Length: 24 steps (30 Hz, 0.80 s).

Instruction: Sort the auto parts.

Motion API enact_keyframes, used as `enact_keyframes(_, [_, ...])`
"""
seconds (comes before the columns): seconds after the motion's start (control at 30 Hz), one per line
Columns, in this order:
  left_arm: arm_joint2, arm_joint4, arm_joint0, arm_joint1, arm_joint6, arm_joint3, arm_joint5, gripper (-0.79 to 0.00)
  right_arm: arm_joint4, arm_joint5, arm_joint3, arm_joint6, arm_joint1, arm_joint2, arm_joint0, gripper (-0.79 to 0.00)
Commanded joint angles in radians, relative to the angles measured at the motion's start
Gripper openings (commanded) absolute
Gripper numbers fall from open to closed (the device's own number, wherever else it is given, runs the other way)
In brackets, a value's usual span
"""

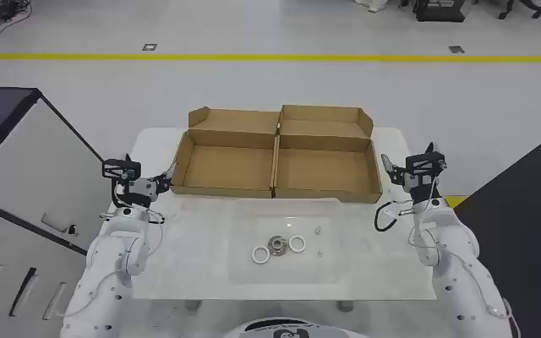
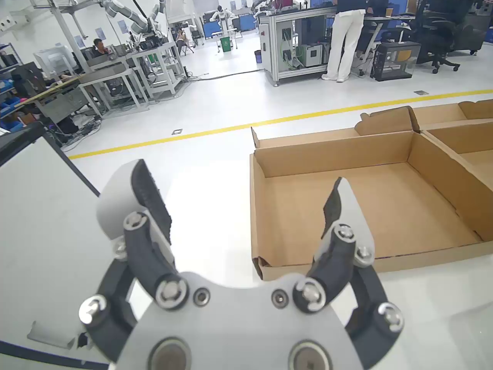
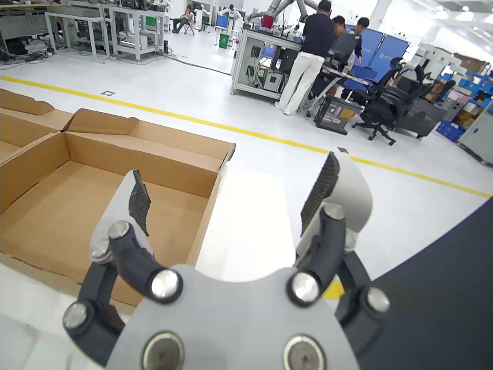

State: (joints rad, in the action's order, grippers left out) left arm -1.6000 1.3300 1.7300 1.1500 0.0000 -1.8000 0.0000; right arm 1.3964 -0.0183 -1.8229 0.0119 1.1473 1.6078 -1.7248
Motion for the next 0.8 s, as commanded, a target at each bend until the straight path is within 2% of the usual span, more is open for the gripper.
enact_keyframes(0.0, [0.0,0.0,0.0,0.0,0.0,0.0,0.0,0.0,0.02,-0.017,-0.014,-0.009,-0.002,0.006,-0.001,0.0])
enact_keyframes(0.17, [0.0,0.0,0.0,0.0,0.0,0.0,0.0,0.0,0.073,-0.108,-0.083,-0.044,-0.01,0.037,-0.009,0.0])
enact_keyframes(0.37, [0.0,0.0,0.0,0.0,0.0,0.0,0.0,0.0,0.14,-0.27,-0.165,-0.109,-0.024,0.081,-0.014,0.0])
enact_keyframes(0.77, [0.0,0.0,0.0,0.0,0.0,0.0,0.0,0.0,0.15,-0.533,-0.303,-0.229,-0.044,0.131,-0.016,0.0])
